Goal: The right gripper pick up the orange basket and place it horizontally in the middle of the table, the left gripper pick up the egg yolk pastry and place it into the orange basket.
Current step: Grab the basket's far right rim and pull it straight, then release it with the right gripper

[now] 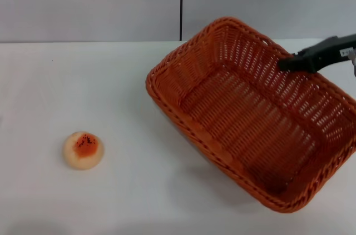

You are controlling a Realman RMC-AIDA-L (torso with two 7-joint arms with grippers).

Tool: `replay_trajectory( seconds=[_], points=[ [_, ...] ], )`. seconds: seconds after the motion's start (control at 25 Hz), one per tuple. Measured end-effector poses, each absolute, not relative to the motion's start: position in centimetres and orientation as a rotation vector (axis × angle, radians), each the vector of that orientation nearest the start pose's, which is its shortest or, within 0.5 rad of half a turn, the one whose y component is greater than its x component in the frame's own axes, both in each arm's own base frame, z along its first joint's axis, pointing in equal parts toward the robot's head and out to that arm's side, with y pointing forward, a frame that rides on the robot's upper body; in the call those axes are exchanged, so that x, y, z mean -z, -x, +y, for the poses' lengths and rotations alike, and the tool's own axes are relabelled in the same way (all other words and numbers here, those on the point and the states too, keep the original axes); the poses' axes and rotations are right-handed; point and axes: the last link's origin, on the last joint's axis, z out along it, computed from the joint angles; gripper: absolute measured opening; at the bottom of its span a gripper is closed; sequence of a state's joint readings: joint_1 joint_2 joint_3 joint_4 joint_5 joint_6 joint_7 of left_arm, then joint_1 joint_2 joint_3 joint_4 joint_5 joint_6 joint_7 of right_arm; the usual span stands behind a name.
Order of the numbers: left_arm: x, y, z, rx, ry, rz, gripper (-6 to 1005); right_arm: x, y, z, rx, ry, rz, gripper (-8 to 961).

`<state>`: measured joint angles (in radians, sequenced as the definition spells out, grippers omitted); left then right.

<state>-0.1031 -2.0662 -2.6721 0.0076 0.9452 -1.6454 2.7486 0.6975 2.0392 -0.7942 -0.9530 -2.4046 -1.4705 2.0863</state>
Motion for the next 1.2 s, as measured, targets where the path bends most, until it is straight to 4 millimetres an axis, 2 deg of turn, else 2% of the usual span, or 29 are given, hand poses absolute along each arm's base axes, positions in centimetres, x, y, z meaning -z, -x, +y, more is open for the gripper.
replay_trajectory(
  seconds=[0.2,0.24,0.28,0.4,0.44,0.48,0.64,0.72,1.04,1.2],
  points=[
    [-4.2,39.6,17.6,0.803,1.331,-0.568,710,-4.2,-21.8,40.0,-0.058,2.692,0.812,164],
    [-4.2,39.6,17.6,0.803,1.331,-0.568,709,-4.2,-21.3,40.0,-0.045,2.733,0.701,165],
    [-4.2,39.7,17.5,0.799,1.327,-0.576,708,-4.2,-21.3,40.0,-0.045,2.733,0.701,167],
    [-4.0,39.7,17.4,0.798,1.334,-0.577,706,-4.1,-20.4,40.2,-0.052,2.789,0.502,170],
    [-4.0,39.7,17.4,0.798,1.334,-0.577,705,-3.8,-19.9,40.3,-0.053,2.825,0.387,172],
    [-4.0,39.7,17.4,0.798,1.334,-0.577,704,-3.8,-19.9,40.3,-0.053,2.825,0.387,173],
    [-4.0,39.6,17.0,0.804,1.336,-0.569,700,-2.9,-18.6,40.5,-0.056,2.896,0.193,178],
    [-4.2,39.6,15.9,0.802,1.323,-0.564,699,-2.7,-18.4,40.5,-0.059,2.911,0.149,180],
    [-4.2,39.8,14.5,0.791,1.315,-0.571,692,-1.3,-16.9,40.0,-0.029,3.002,-0.179,190],
    [-4.1,39.8,14.3,0.793,1.311,-0.576,688,-0.7,-16.9,39.8,0.018,3.025,-0.219,195]
  ],
)
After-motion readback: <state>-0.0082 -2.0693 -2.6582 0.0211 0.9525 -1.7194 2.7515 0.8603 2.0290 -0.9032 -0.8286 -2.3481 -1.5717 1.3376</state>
